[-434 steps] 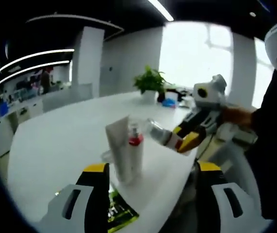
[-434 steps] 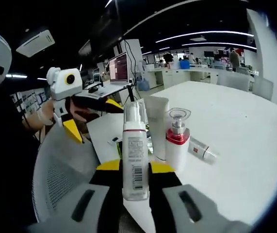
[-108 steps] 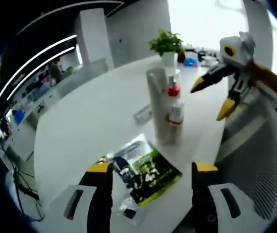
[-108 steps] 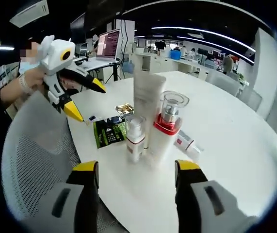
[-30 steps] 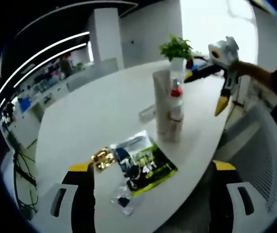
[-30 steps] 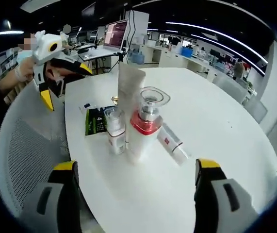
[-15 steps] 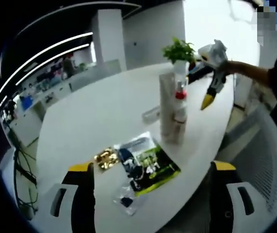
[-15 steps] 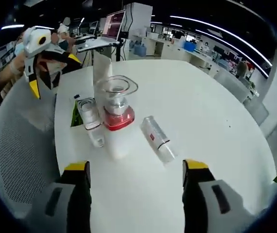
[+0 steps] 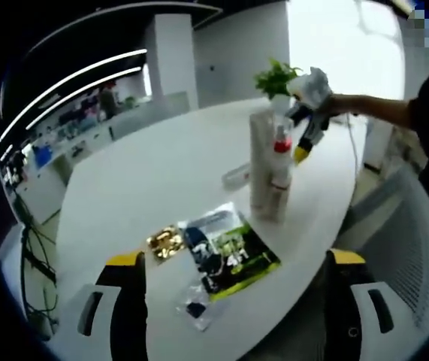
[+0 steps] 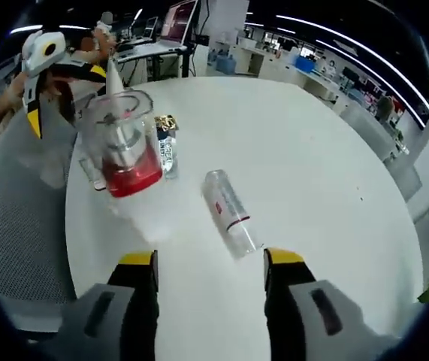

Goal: Arrange the skincare products in the storage area until every visible bottle or jar stands upright without overlapping.

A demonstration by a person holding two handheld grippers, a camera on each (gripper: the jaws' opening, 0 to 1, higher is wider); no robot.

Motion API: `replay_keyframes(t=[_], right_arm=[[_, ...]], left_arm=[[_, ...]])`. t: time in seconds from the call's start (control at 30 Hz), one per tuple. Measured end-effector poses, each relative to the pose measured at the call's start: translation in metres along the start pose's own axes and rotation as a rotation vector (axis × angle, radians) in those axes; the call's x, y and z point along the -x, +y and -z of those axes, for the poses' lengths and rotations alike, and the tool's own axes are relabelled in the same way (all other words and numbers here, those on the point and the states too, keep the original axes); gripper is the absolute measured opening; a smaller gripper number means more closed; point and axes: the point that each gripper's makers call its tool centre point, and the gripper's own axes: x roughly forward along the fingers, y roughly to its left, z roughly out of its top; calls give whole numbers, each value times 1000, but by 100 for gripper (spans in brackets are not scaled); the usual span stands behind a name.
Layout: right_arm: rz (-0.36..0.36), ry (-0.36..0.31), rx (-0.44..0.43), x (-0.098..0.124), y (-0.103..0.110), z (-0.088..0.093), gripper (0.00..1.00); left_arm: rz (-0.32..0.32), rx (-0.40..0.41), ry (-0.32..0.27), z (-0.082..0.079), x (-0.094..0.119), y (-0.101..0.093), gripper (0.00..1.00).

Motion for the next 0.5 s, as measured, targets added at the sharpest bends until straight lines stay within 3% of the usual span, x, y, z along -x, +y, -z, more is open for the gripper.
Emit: replay_keyframes(t=[0.37,0.5], right_arm=[[-53,81,79,-29,-17,-3,48],[-75,142,134,-41,-22,3,45]], left_arm=[[-6,13,2,2,1,4,97],[-8,18,4,3,1,5,97]])
